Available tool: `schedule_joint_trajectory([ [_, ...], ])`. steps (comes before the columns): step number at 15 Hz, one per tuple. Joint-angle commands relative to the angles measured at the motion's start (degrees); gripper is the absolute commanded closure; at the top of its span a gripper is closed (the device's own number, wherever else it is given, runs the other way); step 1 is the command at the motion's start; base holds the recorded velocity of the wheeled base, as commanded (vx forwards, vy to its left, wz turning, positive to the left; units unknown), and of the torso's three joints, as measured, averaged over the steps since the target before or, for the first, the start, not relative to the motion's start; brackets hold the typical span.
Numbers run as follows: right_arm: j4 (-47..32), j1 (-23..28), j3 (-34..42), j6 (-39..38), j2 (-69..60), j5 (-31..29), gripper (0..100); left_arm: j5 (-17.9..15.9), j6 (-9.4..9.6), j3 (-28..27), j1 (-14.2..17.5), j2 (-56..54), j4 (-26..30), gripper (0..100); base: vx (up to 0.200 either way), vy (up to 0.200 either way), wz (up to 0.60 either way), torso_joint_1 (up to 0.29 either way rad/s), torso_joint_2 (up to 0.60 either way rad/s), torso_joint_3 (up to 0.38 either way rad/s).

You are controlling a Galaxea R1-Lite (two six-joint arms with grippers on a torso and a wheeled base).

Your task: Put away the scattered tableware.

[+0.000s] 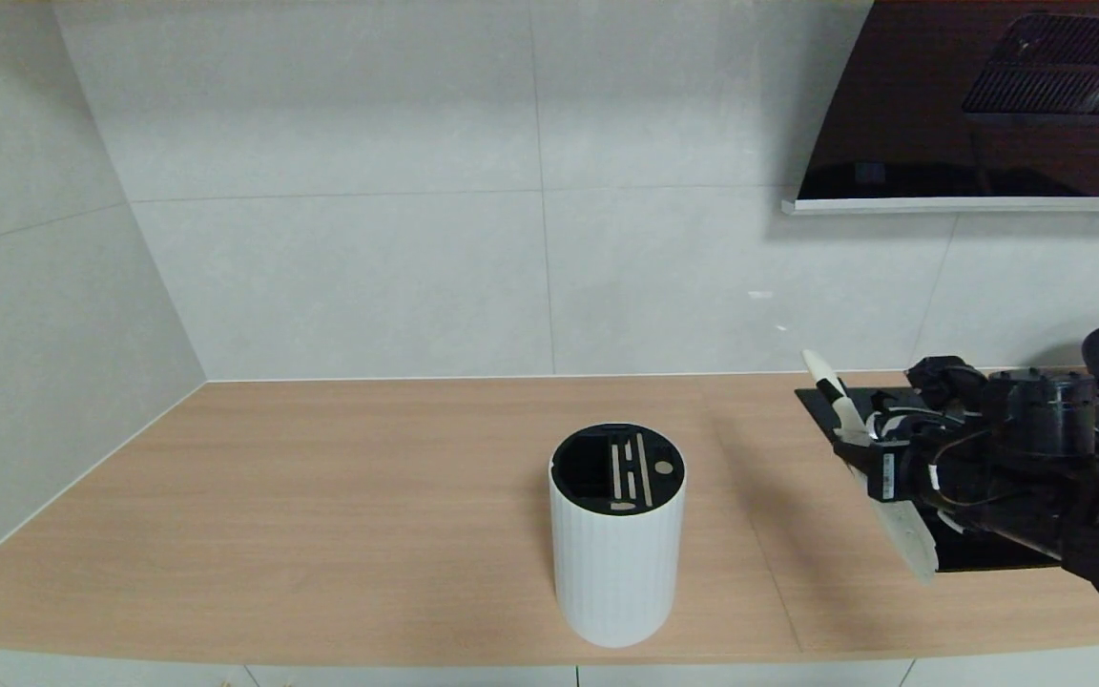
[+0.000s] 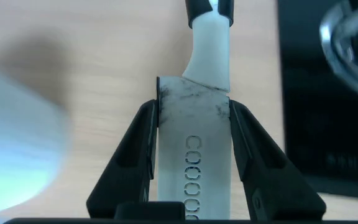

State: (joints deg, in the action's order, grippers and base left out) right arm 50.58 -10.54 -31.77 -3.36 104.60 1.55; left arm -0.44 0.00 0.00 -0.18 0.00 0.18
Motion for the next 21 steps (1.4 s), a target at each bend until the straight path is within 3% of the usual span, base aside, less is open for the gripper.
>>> schedule_joint_trajectory([
  [1, -0.2, -2.0, 1.7, 0.1, -7.7, 0.5, 100, 0.0, 0.00, 0.0, 0.0, 0.0, 0.0, 0, 0.000, 0.000, 0.00, 0.000, 0.00, 0.000],
  [5, -0.5, -5.5, 0.7, 0.1, -10.4, 0.0, 100, -1.3, 0.88, -0.2, 0.0, 0.0, -0.3, 0, 0.000, 0.000, 0.00, 0.000, 0.00, 0.000],
  [7, -1.0, -7.7, -2.1, 0.2, -10.4, -0.6, 100, -16.7, 1.23, -10.5, -0.6, 4.5, 2.4, 0, 0.000, 0.000, 0.00, 0.000, 0.00, 0.000],
  [8, -1.6, -8.8, -3.3, 0.2, -10.5, -0.8, 100, -19.7, 1.23, -13.9, -0.6, 7.7, 3.7, 0, 0.000, 0.000, 0.00, 0.000, 0.00, 0.000],
  [9, -4.5, -10.9, -7.3, 0.2, -10.4, -1.6, 100, -25.7, 1.23, -22.0, -0.9, 18.1, 4.6, 0, 0.000, 0.000, 0.00, 0.000, 0.00, 0.000],
  [11, -8.2, -13.9, -12.9, 0.0, -10.1, -1.9, 100, -32.6, 1.32, -32.2, -0.9, 35.2, 4.0, 0, 0.000, 0.000, 0.00, 0.000, 0.00, 0.000],
  [12, -8.7, -14.3, -13.4, 0.0, -10.1, -2.2, 100, -33.4, 1.41, -33.2, -0.9, 37.4, 3.9, 0, 0.000, 0.000, 0.00, 0.000, 0.00, 0.000],
  [13, -10.2, -17.8, -15.4, 0.0, -10.2, -5.5, 100, -37.1, 1.41, -38.0, -2.7, 48.9, 2.4, 0, 0.000, 0.000, 0.00, 0.000, 0.00, 0.000],
  [14, -10.3, -19.6, -16.2, 0.0, -10.3, -7.3, 100, -37.9, 0.88, -40.2, -4.6, 55.5, 0.1, 0, 0.000, 0.000, 0.00, 0.000, 0.00, 0.000],
  [15, -10.2, -22.8, -16.0, -0.4, -10.5, -9.3, 100, -37.9, -0.35, -42.0, -7.4, 64.9, -6.2, 0, 0.000, 0.000, 0.00, 0.000, 0.00, 0.000],
  [16, -10.2, -25.0, -15.5, -1.3, -10.4, -10.2, 100, -37.7, -3.34, -42.4, -9.7, 70.2, -12.4, 0, 0.000, 0.000, 0.00, 0.000, 0.00, 0.000],
  [17, -10.2, -26.5, -15.1, -1.5, -10.7, -11.8, 100, -35.7, -10.46, -42.5, -13.6, 74.3, -19.4, 0, 0.000, 0.000, 0.00, 0.000, 0.00, 0.000],
  [18, -10.2, -27.3, -15.0, -1.6, -10.9, -12.4, 100, -33.1, -15.47, -42.6, -16.3, 76.2, -23.2, 0, 0.000, 0.000, 0.00, 0.000, 0.00, 0.000],
  [19, -10.2, -29.2, -15.0, -1.6, -11.1, -12.6, 100, -27.2, -24.87, -42.8, -21.2, 80.4, -31.7, 0, 0.000, 0.000, 0.00, 0.000, 0.00, 0.000],
  [20, -10.2, -30.6, -15.2, -1.9, -11.1, -12.8, 100, -24.1, -26.89, -42.4, -23.2, 83.2, -37.6, 0, 0.000, 0.000, 0.00, 0.000, 0.00, 0.000],
  [21, -10.2, -31.6, -15.4, -2.4, -10.6, -13.1, 100, -23.4, -28.04, -41.5, -24.3, 85.4, -41.2, 0, 0.000, 0.000, 0.00, 0.000, 0.00, 0.000],
])
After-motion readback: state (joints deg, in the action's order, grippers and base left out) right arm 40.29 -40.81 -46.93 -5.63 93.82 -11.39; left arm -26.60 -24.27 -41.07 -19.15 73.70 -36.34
